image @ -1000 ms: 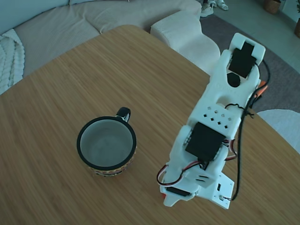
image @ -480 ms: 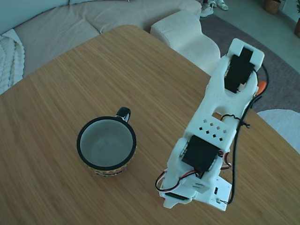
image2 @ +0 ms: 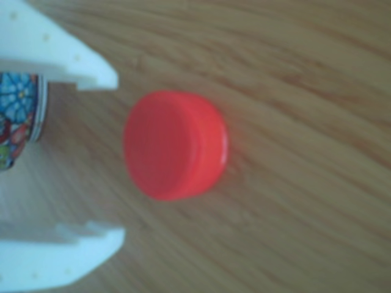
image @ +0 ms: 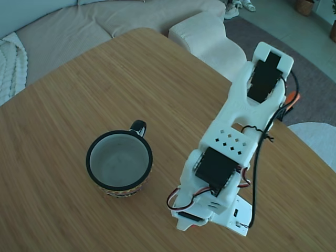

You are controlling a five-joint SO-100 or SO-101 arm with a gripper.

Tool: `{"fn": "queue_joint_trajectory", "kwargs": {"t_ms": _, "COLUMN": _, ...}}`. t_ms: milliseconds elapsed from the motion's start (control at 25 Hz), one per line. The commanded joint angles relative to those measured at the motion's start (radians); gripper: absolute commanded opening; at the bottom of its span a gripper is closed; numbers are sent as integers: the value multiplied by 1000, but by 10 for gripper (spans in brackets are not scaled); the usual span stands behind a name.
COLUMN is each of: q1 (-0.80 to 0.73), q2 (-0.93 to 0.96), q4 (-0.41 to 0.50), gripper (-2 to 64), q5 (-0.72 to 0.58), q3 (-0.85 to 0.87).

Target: Grasp a red cap and put it in the cup.

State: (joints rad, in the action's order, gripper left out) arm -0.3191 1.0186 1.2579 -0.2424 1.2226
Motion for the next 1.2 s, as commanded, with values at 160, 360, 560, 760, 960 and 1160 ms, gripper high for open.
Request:
{"fn": "queue_joint_trajectory", "kwargs": {"t_ms": 160, "q1": -2, "q2": 25, "q4": 3, "gripper": 255, "q5": -3, "q3": -9}}
{"fn": "queue_joint_trajectory", "kwargs": {"t_ms": 360, "q1": 0, "q2": 21, "q4": 5, "gripper": 255, "q5": 3, "q3": -5}}
{"fn": "queue_joint_trajectory", "kwargs": {"t_ms": 560, "q1": -6, "q2": 21, "q4": 5, "gripper": 255, "q5": 5, "q3": 15}}
{"fn": "queue_joint_trajectory", "kwargs": {"t_ms": 760, "q1": -9, "q2": 6, "q4": 3, "gripper": 255, "q5": 5, "q3": 14}}
{"fn": "queue_joint_trajectory", "kwargs": {"t_ms": 960, "q1": -11, "q2": -34, "q4": -6, "gripper": 255, "q5": 5, "q3": 0}}
{"fn": "queue_joint_trajectory", "kwargs": {"t_ms": 1160, "q1": -11, "q2": -34, "q4": -9, "gripper": 250, "q5": 5, "q3": 0}}
